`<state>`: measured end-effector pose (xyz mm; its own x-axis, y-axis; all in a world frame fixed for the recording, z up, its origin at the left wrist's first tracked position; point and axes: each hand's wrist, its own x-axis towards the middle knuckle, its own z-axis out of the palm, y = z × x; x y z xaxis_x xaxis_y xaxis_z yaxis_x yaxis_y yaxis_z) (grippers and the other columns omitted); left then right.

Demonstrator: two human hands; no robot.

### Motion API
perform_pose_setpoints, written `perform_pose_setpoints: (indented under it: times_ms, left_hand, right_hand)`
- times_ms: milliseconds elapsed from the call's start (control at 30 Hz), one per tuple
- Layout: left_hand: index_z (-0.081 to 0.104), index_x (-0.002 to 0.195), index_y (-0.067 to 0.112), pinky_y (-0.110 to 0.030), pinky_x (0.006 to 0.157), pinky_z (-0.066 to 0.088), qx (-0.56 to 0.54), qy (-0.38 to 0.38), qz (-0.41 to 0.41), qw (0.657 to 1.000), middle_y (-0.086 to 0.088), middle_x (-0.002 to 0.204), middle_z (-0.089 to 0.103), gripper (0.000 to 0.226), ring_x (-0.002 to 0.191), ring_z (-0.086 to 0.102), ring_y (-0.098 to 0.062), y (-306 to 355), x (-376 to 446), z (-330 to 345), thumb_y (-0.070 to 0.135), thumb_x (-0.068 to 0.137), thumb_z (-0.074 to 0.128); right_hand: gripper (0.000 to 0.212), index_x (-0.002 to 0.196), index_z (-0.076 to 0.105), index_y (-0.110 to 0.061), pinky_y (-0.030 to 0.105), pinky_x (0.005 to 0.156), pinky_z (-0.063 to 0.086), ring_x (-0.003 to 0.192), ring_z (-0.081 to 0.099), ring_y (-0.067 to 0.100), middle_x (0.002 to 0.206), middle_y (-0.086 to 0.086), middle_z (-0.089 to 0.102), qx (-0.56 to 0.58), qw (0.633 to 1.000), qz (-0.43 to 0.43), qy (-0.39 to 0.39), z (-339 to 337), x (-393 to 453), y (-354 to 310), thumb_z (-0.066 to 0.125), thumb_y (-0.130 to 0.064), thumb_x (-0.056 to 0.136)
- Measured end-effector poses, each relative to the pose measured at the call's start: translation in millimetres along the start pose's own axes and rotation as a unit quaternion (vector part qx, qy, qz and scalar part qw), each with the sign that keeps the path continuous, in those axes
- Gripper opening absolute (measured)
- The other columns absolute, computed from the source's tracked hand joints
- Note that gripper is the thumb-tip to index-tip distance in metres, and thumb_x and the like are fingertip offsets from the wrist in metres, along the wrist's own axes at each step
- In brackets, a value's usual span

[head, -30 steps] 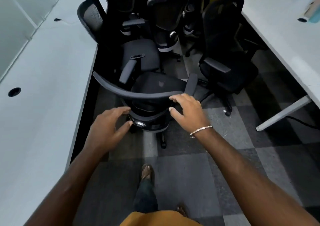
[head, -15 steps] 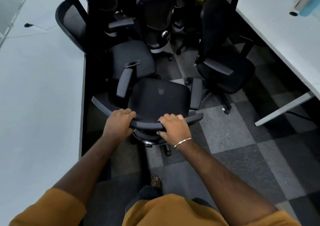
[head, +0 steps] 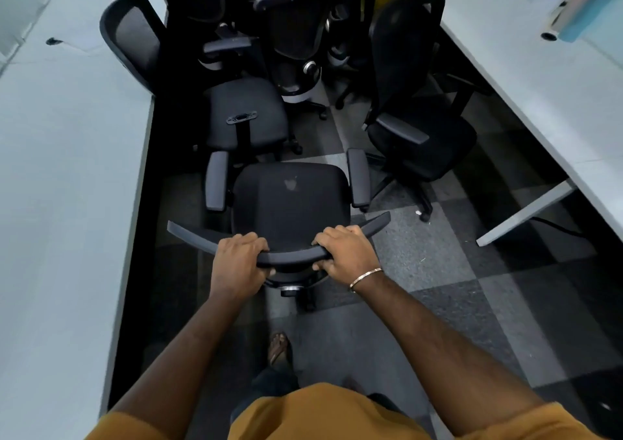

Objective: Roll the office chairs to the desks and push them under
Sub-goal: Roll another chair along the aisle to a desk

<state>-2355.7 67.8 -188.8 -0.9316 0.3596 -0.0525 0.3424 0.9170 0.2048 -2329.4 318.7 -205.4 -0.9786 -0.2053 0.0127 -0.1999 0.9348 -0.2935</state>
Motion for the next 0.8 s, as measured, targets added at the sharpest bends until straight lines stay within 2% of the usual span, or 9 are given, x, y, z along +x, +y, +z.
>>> perform_pose_setpoints:
  times_ms: [267, 400, 600, 800]
  left_hand:
    - [0.068, 0.084, 0.029, -0.032, 0.073, 0.034, -0.003, 0.028, -0.062, 0.998, 0.014, 0.079, 0.056, 0.039, 0.073, 0.055, -0.014, 78.0, -95.7, 29.6, 0.043, 0.059, 0.094]
    - [0.068, 0.083, 0.029, -0.033, 0.071, 0.036, -0.006, 0.036, -0.073, 0.997, 0.014, 0.078, 0.057, 0.041, 0.071, 0.055, -0.015, 108.1, -149.4, 41.8, 0.046, 0.056, 0.094]
    - [0.065, 0.085, 0.031, -0.034, 0.075, 0.038, -0.015, 0.049, -0.072, 0.996, 0.016, 0.08, 0.053, 0.039, 0.074, 0.053, -0.012, 145.4, -236.2, 55.0, 0.048, 0.061, 0.091]
    - [0.067, 0.097, 0.027, -0.038, 0.084, 0.041, -0.028, 0.067, -0.052, 0.996, 0.013, 0.088, 0.053, 0.04, 0.083, 0.056, -0.016, 167.1, -305.8, 65.5, 0.049, 0.07, 0.086]
  right_hand:
    - [0.041, 0.103, 0.066, -0.029, 0.035, 0.091, 0.037, 0.093, 0.058, 0.015, 0.095, -0.012, 0.061, 0.035, 0.998, -0.049, -0.018, -5.8, -102.5, 21.5, 0.081, -0.052, 0.073]
    - [0.041, 0.103, 0.066, -0.029, 0.034, 0.089, 0.037, 0.091, 0.057, 0.015, 0.093, -0.013, 0.06, 0.037, 0.997, -0.072, -0.002, -3.1, -158.4, 22.7, 0.081, -0.052, 0.072]
    - [0.04, 0.103, 0.066, -0.03, 0.032, 0.088, 0.036, 0.091, 0.057, 0.014, 0.093, -0.014, 0.06, 0.042, 0.996, -0.076, 0.004, -0.6, -246.5, 11.2, 0.081, -0.049, 0.071]
    - [0.045, 0.105, 0.067, -0.03, 0.034, 0.092, 0.035, 0.096, 0.059, 0.016, 0.096, -0.013, 0.062, 0.029, 0.999, -0.045, 0.007, -1.6, -315.4, -9.8, 0.083, -0.046, 0.066]
